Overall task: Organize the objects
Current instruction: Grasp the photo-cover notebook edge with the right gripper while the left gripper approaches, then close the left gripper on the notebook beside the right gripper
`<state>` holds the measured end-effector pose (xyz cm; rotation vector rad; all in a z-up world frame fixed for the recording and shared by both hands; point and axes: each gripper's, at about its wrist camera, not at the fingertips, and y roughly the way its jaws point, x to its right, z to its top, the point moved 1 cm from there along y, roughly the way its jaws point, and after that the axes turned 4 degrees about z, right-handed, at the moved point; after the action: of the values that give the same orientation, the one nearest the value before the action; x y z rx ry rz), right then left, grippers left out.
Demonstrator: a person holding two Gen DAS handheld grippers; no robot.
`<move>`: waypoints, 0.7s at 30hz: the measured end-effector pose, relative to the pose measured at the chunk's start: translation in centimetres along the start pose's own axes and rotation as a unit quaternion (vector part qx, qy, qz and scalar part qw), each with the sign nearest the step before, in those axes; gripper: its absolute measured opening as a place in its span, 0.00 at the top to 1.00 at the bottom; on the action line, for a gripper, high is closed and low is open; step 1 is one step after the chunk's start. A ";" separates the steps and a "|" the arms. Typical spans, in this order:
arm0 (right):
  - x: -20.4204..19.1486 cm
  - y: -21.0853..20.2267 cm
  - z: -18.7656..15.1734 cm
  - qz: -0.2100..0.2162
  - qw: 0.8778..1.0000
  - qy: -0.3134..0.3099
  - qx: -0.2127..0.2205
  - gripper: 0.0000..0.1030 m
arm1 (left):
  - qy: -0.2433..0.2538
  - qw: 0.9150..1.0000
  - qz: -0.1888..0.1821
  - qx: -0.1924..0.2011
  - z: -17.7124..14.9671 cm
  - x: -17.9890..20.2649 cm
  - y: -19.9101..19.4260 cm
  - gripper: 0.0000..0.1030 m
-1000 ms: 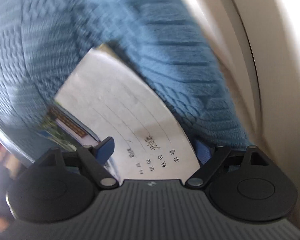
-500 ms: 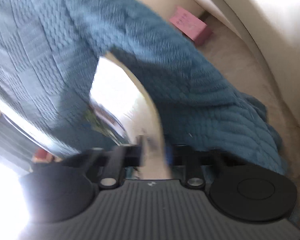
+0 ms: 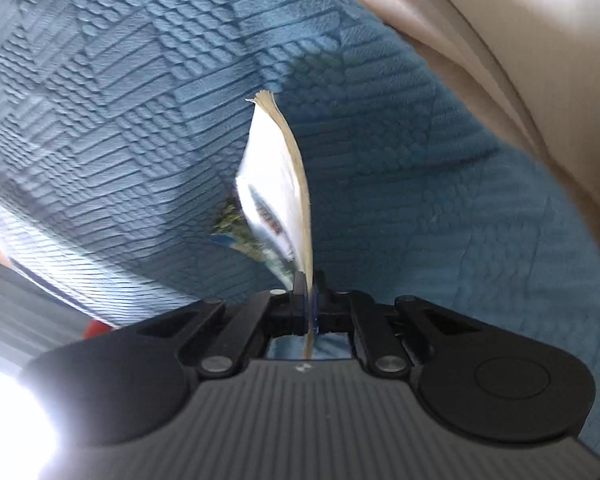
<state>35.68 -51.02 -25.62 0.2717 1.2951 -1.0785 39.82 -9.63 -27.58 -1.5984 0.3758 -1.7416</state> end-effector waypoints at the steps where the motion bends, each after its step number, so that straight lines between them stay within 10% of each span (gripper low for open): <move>1: -0.1 -0.1 -0.5 0.002 1.000 0.005 0.003 0.95 | -0.021 1.000 -0.012 -0.006 -0.4 -0.5 -0.7 0.55; 21: -5.3 -3.1 -11.7 -0.029 0.996 0.045 0.077 0.94 | -0.234 0.959 -0.151 -0.056 -7.2 -3.3 -1.2 0.56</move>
<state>26.42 -41.81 -23.51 0.4043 1.3069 -1.2304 32.48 -8.44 -30.55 -2.1726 -0.0039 -1.5026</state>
